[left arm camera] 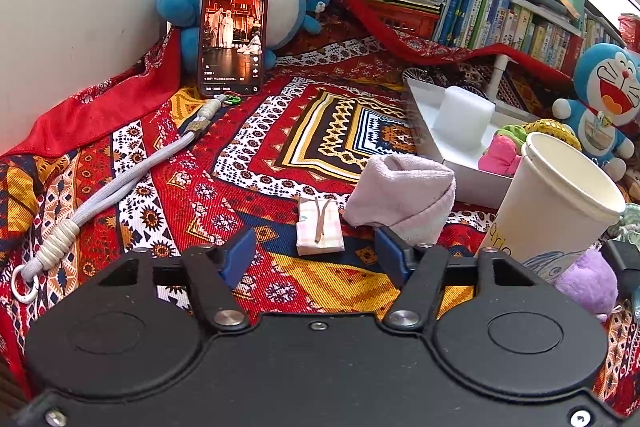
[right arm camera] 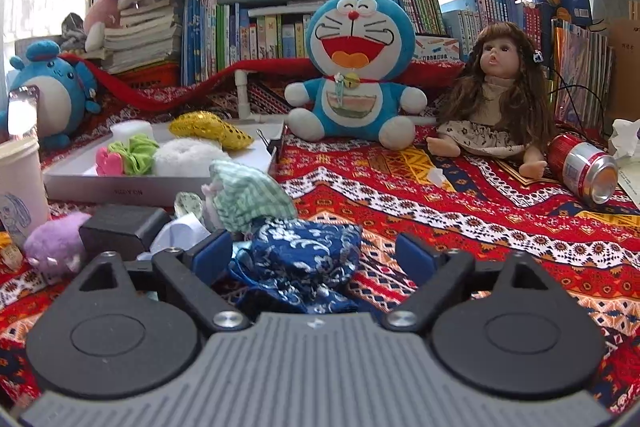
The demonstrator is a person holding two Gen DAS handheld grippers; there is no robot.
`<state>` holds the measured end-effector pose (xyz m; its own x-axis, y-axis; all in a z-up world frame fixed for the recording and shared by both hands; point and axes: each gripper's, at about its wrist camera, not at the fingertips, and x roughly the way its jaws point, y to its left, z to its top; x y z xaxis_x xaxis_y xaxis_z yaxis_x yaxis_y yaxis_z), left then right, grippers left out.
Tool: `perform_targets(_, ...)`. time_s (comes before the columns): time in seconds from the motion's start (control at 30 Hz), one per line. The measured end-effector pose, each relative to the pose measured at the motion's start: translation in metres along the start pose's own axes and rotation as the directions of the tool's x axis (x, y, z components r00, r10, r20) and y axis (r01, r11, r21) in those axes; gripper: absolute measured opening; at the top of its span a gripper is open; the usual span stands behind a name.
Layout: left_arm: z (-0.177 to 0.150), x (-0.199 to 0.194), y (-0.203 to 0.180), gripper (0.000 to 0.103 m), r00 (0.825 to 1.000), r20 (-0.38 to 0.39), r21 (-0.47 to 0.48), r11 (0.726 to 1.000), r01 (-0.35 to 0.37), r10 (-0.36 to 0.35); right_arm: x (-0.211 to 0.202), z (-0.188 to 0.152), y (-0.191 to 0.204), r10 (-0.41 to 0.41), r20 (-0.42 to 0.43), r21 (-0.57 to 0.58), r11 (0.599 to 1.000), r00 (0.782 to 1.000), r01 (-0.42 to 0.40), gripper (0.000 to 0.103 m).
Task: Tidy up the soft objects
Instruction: 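Close the left tool on the white tag while the right tool closes on the blue floral cloth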
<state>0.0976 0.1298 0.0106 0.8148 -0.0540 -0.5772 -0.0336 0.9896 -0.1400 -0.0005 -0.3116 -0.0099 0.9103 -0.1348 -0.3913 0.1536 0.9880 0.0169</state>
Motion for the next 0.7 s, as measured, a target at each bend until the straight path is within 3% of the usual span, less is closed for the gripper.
perform_targets(0.13,0.000,0.001,-0.002,0.052,1.000,-0.001,0.013,1.000,-0.005,0.005,0.010,-0.001,0.002,-0.054,-0.051,-0.016,0.998,0.997,0.053,0.089)
perform_targets(0.43,0.002,0.007,-0.002,0.041,0.999,0.012,-0.009,0.999,-0.032,0.032,0.020,0.001,0.009,-0.033,-0.073,-0.026,0.999,0.997,0.031,0.083)
perform_targets(0.5,0.003,0.009,-0.001,0.030,0.999,0.010,-0.017,0.999,-0.043,0.043,0.023,0.002,0.007,-0.022,-0.083,-0.011,1.000,0.996,0.021,0.082)
perform_targets(0.57,0.002,0.009,-0.001,0.025,0.999,0.008,-0.016,0.999,-0.051,0.051,0.026,0.002,0.006,-0.008,-0.096,0.003,1.000,0.995,0.008,0.077)
perform_targets(0.63,0.002,0.009,-0.001,0.025,0.998,0.008,-0.011,0.998,-0.054,0.054,0.026,0.002,0.006,0.002,-0.098,0.013,1.000,0.995,-0.001,0.066)
perform_targets(0.7,0.002,0.008,-0.002,0.024,0.998,0.012,-0.005,0.998,-0.063,0.064,0.024,0.003,0.007,0.015,-0.097,0.019,1.000,0.995,-0.013,0.060)
